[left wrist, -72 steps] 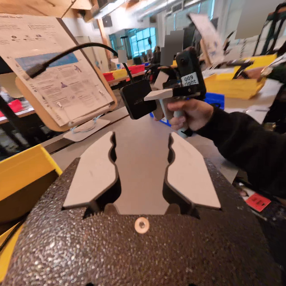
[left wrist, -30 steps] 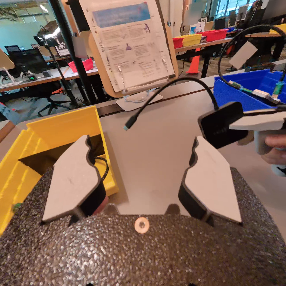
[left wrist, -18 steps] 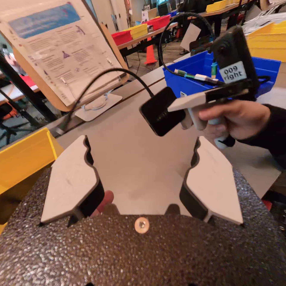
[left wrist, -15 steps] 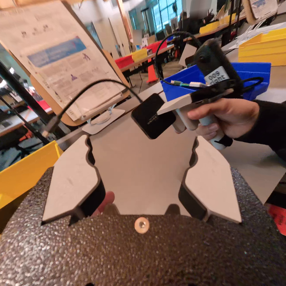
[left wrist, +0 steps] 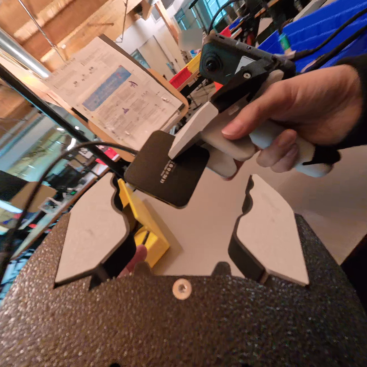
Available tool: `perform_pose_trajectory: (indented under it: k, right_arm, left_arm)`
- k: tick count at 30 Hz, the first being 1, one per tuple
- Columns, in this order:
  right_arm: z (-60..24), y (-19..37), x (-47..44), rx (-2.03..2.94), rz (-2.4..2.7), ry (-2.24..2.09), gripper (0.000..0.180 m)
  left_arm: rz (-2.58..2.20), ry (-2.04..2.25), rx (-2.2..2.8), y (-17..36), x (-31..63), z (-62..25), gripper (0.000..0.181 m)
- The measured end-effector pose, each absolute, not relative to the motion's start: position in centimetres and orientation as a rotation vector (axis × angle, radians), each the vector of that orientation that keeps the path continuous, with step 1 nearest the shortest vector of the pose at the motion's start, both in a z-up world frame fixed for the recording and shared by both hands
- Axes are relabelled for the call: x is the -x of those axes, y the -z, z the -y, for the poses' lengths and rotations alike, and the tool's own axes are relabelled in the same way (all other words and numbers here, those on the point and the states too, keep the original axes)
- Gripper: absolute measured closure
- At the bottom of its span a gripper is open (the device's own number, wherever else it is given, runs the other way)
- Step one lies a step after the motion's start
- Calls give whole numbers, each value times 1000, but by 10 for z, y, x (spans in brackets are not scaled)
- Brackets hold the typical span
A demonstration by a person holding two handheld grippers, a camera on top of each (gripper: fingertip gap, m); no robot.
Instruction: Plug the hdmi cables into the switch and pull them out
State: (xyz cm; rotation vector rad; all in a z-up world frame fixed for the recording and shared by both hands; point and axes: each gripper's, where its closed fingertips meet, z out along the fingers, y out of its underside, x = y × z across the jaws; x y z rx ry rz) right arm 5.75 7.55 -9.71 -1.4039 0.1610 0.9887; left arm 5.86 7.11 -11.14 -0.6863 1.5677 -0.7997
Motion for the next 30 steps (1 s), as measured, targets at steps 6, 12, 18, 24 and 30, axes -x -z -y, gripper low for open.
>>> perform_pose_trajectory:
  k: [6,12,18,24,30]
  right_arm:
    - [-89,108,-21,1466,-90,-1193,165]
    - [-95,109,-6,1494,-34,-1268,165]
    - [-89,105,-22,1436,-40,-1305,165]
    - [-86,110,-16,1427,12,-1395,165]
    - [-89,116,-26,1381,6,-1432,165]
  left_arm:
    - [-1519,695,656,108,-37,-81,67]
    - [-1556,465,687,110,-13,-106,73]
    - [-1515,490,774,113,-8,-112,92]
    - [-1672,401,701,126,-27,-103,108]
    - [-1746,438,747,132,-36,-105,108]
